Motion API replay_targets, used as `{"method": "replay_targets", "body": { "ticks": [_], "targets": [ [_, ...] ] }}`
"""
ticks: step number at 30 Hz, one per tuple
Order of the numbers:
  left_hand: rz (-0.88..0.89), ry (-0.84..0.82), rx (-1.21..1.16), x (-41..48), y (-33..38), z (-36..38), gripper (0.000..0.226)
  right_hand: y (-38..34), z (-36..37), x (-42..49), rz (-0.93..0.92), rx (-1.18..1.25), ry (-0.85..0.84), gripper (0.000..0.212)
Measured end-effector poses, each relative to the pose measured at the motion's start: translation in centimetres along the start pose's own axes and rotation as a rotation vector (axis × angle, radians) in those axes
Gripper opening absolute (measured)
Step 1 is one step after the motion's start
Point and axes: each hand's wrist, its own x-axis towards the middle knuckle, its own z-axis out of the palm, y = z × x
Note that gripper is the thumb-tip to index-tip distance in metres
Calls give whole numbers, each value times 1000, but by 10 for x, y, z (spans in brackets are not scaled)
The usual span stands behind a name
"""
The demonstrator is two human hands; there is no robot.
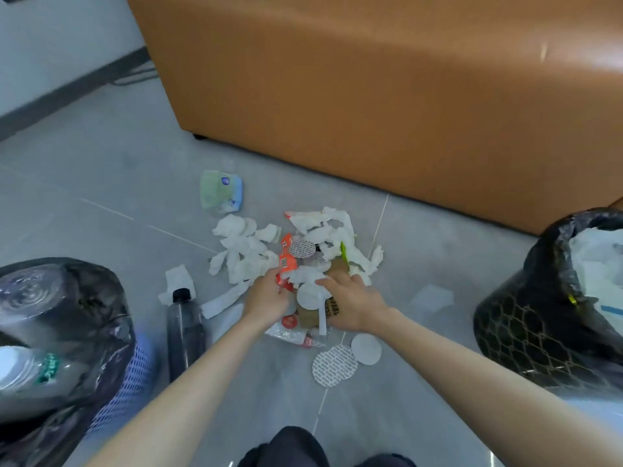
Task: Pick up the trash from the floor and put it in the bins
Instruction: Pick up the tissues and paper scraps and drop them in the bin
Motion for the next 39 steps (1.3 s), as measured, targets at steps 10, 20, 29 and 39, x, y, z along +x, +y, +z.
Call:
{"method": "replay_targets", "body": {
  "ticks": [10, 20, 29, 39],
  "targets": [
    [-42, 102, 98, 37, -53, 24, 51, 4, 69, 47, -73, -357, 55, 89],
    [89, 286, 202, 40, -64, 34, 53, 23, 20, 7, -7, -7, 425, 63],
    [158, -17, 444, 42, -47, 51, 77, 34, -21, -24, 221, 332, 641, 27],
    [-133, -23, 602, 40, -47, 86, 102, 33, -9, -21, 171, 292, 597, 46]
  ]
}}
